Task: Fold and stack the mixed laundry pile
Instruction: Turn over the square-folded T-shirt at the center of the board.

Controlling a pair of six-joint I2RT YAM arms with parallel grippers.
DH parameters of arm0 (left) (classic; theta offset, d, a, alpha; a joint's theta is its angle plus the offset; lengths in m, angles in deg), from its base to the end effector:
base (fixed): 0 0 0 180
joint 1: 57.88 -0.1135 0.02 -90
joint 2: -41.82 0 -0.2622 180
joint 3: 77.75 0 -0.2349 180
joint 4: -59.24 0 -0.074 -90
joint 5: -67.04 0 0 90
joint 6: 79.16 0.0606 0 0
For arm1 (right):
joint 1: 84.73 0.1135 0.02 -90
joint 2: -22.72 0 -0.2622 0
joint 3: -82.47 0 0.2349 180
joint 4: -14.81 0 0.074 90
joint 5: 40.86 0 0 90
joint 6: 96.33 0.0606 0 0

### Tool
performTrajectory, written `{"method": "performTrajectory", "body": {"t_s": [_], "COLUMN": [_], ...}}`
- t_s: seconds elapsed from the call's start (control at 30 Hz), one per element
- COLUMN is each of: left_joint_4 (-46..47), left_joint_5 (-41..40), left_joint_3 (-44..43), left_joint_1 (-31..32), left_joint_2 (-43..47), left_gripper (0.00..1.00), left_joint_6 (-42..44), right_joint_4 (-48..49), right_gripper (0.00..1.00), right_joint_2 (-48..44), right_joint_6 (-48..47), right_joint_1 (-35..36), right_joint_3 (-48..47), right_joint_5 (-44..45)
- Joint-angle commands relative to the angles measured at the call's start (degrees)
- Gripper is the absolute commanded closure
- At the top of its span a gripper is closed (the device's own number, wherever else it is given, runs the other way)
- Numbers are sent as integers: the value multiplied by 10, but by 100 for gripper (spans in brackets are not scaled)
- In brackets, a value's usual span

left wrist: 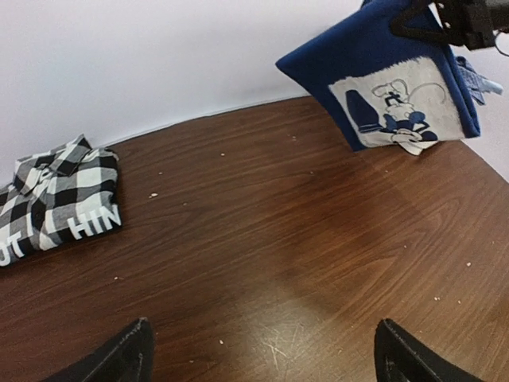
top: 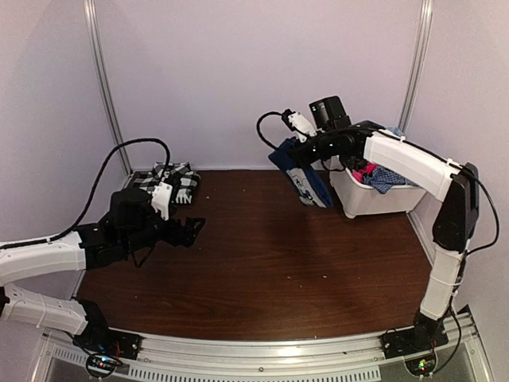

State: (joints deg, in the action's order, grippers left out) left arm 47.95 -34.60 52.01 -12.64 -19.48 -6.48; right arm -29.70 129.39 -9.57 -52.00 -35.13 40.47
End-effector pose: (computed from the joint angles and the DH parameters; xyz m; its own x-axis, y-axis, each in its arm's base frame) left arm 0.1833 -0.1675 0.2477 -0.4235 0.0130 -0.9058 0.4588 0.8653 -0.2021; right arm 0.3630 0.2442 0.3352 -0.4284 -0.3417 -0.8365 -0.6654 0.7456 0.0362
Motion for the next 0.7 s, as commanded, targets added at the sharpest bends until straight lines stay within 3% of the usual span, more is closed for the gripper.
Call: {"method": "performTrajectory", "body": {"t_s": [0.0, 0.1, 0.2, 0.37, 0.47, 0.6, 0.67], "left_joint_4": [-58, -112, -167, -213, -219, -210, -203], "left_joint_5": [-41, -86, -78, -39, -14, 20, 46], "left_joint_3": [-1, -7, -15, -3, 8, 16, 25], "left_joint_1": [-30, -48, -81, -144, -171, -175, -175], "left_joint_2": [31, 49, 63, 103, 125, 109, 99], "left_gripper": [2, 2, 2, 2, 2, 2, 2], "left_joint_6": [-68, -107, -148, -205, -221, -212, -208], "right_joint_4": [-109, -124, -110, -47, -9, 43, 71], "right_gripper": [100, 100, 100, 96, 77, 41, 34], "right_joint_2": [96, 151, 185, 198, 182, 125, 93], "right_joint_6": [-103, -98, -61, 14, 41, 50, 51], "right_joint_1": [85, 157, 212, 266, 280, 268, 237], "right_joint_3": [-65, -82, -64, -31, -28, -5, 19], "right_joint_5": [95, 120, 101, -8, -121, -265, -328]}}
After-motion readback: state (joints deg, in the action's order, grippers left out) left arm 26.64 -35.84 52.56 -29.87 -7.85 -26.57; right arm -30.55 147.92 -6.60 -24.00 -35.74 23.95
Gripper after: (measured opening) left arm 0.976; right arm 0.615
